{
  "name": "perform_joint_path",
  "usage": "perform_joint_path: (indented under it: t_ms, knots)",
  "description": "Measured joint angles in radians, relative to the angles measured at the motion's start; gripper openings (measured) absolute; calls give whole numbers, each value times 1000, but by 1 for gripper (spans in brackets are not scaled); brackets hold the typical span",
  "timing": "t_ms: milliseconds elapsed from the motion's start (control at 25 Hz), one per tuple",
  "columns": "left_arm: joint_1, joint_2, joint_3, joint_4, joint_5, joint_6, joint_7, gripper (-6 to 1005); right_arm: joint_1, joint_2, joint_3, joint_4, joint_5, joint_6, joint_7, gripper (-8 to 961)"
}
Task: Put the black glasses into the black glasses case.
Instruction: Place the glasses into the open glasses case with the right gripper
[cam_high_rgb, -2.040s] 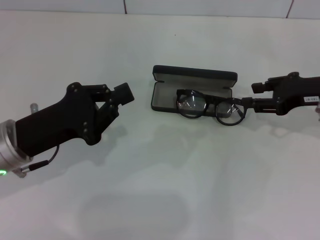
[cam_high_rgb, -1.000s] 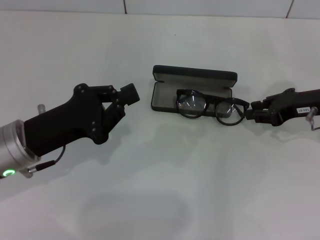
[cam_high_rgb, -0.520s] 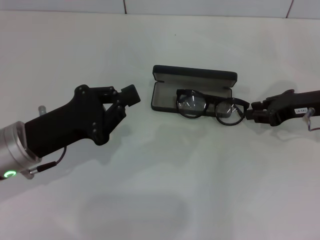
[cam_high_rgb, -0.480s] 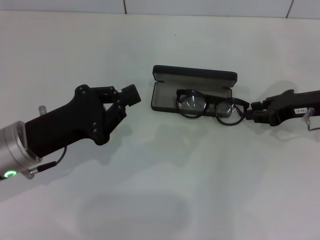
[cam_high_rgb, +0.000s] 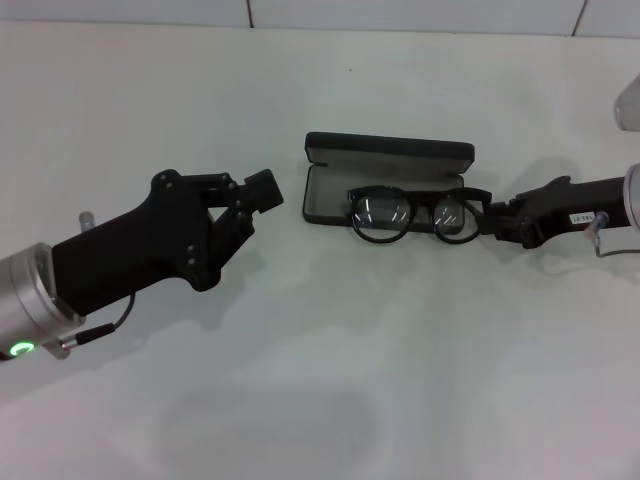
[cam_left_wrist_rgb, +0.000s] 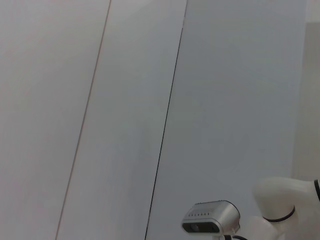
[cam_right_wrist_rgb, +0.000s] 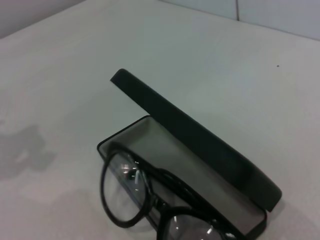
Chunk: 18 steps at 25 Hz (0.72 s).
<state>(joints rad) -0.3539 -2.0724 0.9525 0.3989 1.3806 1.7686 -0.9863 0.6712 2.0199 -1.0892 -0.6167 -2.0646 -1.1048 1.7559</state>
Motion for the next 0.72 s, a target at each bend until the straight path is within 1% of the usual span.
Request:
perform_joint_path:
  t_ms: [400, 720]
  knots:
    - [1, -2, 0, 0, 0, 0, 1, 59, 14, 2, -1, 10, 6, 0, -27, 213]
    - [0, -1, 0, 0, 0, 0, 1, 60, 12, 3, -4, 14, 85, -22, -119, 214]
